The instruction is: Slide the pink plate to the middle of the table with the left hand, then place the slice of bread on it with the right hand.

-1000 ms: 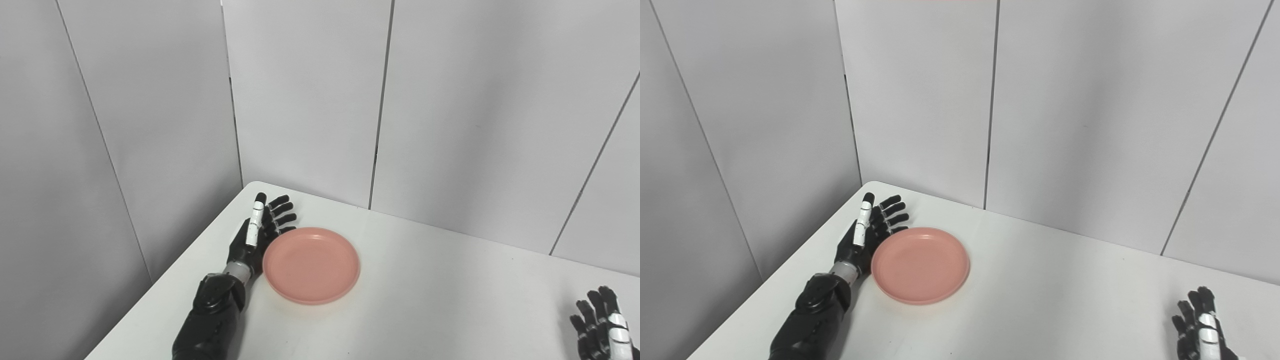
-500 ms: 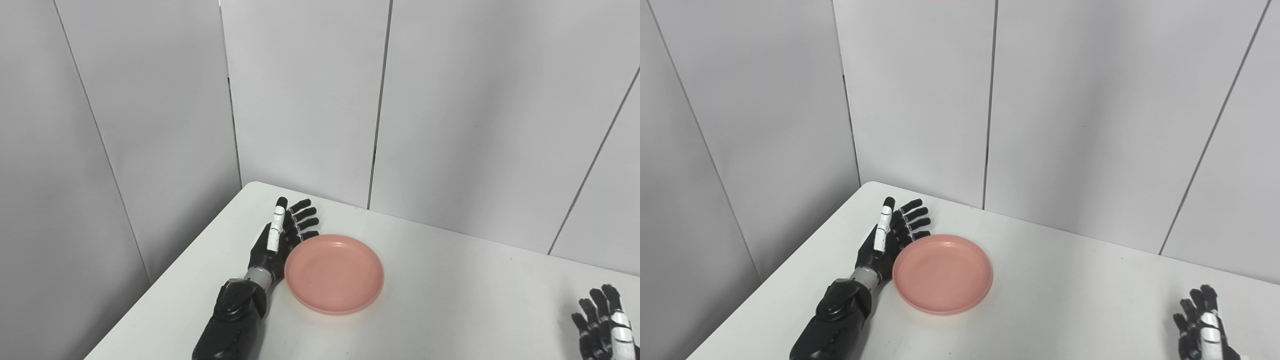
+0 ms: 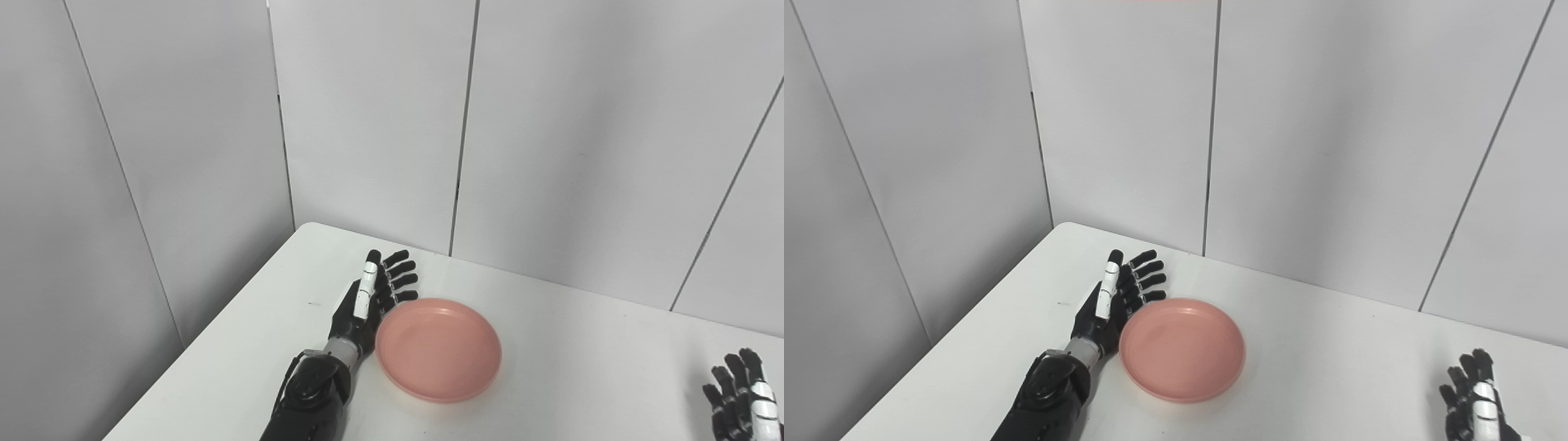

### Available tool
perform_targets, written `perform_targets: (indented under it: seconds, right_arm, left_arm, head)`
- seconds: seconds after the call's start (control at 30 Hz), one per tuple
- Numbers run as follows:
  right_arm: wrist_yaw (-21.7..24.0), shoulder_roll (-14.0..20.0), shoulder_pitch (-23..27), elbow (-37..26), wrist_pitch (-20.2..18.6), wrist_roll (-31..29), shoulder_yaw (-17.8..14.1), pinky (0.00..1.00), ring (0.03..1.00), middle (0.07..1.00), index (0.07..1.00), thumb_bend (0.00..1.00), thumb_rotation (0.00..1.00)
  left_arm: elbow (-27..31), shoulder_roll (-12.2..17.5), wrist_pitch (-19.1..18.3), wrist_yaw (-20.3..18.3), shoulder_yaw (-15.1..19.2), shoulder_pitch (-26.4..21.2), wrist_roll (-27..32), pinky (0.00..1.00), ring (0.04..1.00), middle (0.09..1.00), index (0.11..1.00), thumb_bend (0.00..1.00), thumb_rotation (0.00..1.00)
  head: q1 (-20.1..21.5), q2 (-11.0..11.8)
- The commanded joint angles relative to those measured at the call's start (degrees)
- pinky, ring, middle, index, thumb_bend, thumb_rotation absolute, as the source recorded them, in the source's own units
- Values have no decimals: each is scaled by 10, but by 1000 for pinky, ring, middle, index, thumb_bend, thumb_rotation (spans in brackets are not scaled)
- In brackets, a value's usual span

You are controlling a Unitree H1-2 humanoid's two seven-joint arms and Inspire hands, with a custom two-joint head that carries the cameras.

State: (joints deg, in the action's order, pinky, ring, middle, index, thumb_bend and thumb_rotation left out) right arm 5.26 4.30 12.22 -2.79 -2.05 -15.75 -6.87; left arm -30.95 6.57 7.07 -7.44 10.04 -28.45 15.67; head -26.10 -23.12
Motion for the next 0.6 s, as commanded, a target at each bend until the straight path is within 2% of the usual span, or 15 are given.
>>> perform_targets:
  seconds: [0.0,0.23,0.47,0.57]
  right_arm:
    - [-2,-4,13,-24,-4,-6,1,1000,1000,1000,1000,592,895]
    - [-10,-9,13,-35,-15,-5,2,1000,998,1000,1000,580,894]
    - [-14,-8,12,-47,-27,1,7,1000,1000,1000,1000,595,911]
    - [-11,-7,11,-55,-30,-2,10,1000,1000,1000,1000,568,930]
  left_arm:
    - [26,-4,-5,2,-5,-9,-3,728,814,832,799,849,999]
    - [43,-19,-18,8,-14,-1,-14,730,810,827,802,841,1000]
    - [48,-33,-25,-3,-24,2,-4,766,836,840,811,845,1000]
    - [47,-40,-22,-3,-29,1,-9,769,834,837,802,846,1000]
  head:
    - [5,-4]
    - [18,-11]
    - [32,-18]
    - [37,-21]
